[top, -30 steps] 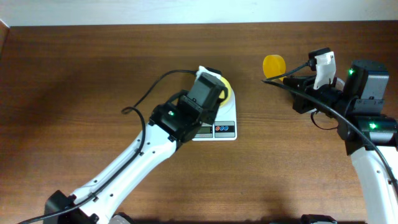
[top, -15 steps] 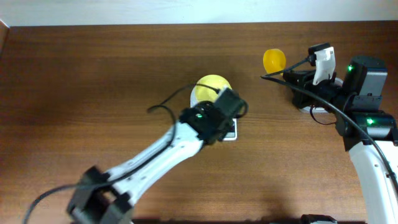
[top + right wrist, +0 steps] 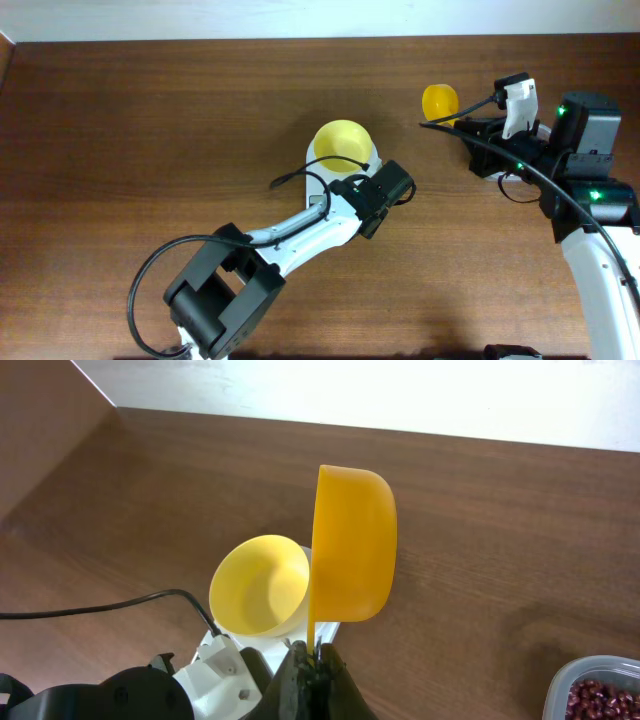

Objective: Scoop item into bowl and weigh 50g on scale

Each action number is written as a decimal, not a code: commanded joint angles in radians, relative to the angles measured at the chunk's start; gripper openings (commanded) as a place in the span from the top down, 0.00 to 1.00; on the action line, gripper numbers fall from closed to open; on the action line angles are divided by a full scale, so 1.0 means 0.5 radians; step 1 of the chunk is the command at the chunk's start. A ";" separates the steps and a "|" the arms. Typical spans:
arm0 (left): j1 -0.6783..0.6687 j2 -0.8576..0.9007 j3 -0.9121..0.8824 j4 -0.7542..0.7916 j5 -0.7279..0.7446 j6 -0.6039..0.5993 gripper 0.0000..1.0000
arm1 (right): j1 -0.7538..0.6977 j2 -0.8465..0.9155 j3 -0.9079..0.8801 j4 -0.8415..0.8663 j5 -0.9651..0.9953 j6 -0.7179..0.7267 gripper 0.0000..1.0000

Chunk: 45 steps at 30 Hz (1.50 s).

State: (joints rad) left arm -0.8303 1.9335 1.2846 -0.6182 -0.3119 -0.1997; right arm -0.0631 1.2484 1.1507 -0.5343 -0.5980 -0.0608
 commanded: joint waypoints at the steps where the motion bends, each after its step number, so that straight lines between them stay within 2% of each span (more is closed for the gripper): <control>1: 0.021 0.059 -0.014 0.018 -0.051 -0.026 1.00 | -0.008 0.003 0.031 0.000 0.015 -0.020 0.96; 10: 0.108 0.073 -0.014 0.077 -0.042 -0.060 1.00 | -0.008 0.003 0.031 0.000 0.015 -0.020 0.96; 13: 0.088 0.073 -0.014 0.079 0.053 0.089 1.00 | -0.007 0.003 0.031 -0.001 0.014 -0.020 0.96; 45: 0.073 0.076 -0.014 0.054 0.130 0.118 1.00 | -0.007 0.003 0.031 -0.020 0.008 -0.020 0.96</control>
State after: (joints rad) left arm -0.7898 1.9583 1.2846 -0.5873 -0.2581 -0.1532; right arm -0.0631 1.2484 1.1507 -0.5457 -0.5983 -0.0608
